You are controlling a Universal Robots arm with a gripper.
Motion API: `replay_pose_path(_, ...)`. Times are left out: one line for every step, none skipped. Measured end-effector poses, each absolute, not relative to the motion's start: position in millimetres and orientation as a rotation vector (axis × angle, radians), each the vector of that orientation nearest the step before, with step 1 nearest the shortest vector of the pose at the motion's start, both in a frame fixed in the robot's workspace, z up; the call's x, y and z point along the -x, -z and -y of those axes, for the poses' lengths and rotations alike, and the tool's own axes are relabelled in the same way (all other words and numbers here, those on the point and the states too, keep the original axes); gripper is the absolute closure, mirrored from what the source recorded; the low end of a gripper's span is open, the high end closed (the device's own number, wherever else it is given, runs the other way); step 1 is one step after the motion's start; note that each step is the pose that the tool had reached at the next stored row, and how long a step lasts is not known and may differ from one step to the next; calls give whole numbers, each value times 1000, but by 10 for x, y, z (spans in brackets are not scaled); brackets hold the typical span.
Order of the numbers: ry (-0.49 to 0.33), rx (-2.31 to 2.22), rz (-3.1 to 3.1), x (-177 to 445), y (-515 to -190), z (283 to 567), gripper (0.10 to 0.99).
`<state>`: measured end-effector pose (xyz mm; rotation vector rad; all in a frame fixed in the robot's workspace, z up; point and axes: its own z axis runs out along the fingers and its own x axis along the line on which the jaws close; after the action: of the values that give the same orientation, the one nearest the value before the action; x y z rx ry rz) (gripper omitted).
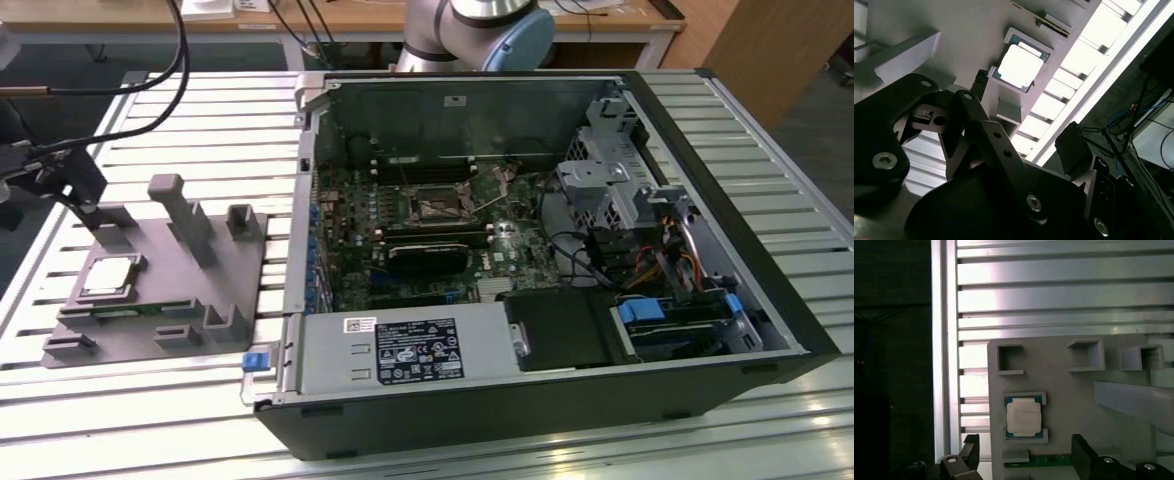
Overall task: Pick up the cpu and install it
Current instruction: 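Pick up the cpu and move it towards the insertion slot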
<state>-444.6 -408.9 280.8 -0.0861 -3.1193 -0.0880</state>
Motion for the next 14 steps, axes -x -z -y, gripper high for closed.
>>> replay_pose_path(88, 86, 3119, 4446, -2791, 4089, 267)
replay_pose_path(88, 86, 3119, 4446, -2771, 4089, 267)
replay_pose_path(88, 86, 3119, 4446, -2753, 4089, 267)
replay_pose_path(88, 86, 3119, 4446, -2736, 4089, 267)
replay_pose_path(88, 85, 3119, 4446, -2721, 4089, 267)
replay_pose_path(88, 85, 3119, 4446, -2705, 4089, 267)
replay_pose_path(88, 85, 3119, 4446, -2691, 4089, 267)
replay_pose_path(88, 86, 3119, 4446, -2675, 4089, 267)
replay_pose_path(88, 86, 3119, 4446, -2660, 4089, 267)
replay_pose_path(88, 85, 3120, 4446, -2644, 4089, 267)
replay_pose_path(88, 86, 3119, 4446, -2627, 4089, 267)
replay_pose_path(88, 85, 3119, 4446, -2612, 4089, 267)
replay_pose_path(88, 86, 3119, 4446, -2596, 4089, 267)
replay_pose_path(88, 86, 3119, 4446, -2581, 4089, 267)
